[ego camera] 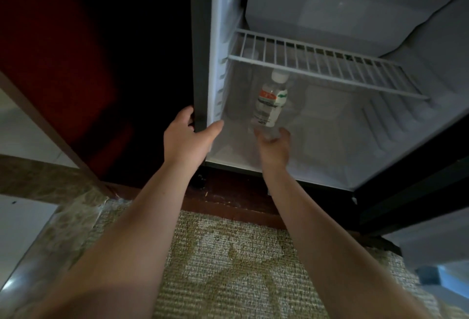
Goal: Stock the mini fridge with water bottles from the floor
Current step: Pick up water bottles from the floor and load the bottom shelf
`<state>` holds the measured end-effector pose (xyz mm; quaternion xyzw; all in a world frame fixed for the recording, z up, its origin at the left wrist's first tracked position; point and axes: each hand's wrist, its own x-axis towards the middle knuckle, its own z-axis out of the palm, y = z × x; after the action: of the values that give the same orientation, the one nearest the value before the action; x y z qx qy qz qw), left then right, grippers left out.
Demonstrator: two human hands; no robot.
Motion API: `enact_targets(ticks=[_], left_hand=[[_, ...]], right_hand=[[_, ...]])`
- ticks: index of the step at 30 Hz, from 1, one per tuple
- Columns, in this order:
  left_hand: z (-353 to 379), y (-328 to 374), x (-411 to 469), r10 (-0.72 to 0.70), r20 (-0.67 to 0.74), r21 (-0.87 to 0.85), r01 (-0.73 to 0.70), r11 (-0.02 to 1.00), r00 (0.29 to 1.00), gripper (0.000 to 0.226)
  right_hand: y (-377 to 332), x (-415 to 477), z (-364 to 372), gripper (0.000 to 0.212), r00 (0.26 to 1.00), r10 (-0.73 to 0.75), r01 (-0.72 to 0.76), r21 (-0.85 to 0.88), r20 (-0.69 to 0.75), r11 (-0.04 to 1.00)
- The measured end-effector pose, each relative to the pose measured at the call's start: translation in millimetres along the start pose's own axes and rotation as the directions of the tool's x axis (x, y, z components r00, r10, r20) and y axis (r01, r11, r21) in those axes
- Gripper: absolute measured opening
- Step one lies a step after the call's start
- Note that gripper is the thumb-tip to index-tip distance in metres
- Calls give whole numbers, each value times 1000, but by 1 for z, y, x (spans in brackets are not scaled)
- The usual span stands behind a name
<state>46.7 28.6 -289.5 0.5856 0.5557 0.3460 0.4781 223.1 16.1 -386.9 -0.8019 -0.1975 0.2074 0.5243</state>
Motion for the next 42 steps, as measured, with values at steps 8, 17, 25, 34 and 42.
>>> enact_targets(ticks=[8,17,25,34,42], left_hand=[[-3,0,1,-2,92,7,1,1000,996,83],[-4,-5,6,6,64,-14,-5,1000,998,79],[-5,-3,7,-11,81,17,10,1000,997,78],[-4,20,-15,-214,197,358,133,924,957,46],[-19,51,-54,-174,309,368,51,928,935,48]], right_hand=[[-21,13,19,42,967,220,-249,292,127,924],[-36,46,13,67,970,116,-128,43,213,991],[-44,28,4,20,938,106,-157,130,331,979],[-54,-21,-27,22,886,79,-117,55,456,992],[-82,-91,-91,14,864,70,-43,-64,499,997]])
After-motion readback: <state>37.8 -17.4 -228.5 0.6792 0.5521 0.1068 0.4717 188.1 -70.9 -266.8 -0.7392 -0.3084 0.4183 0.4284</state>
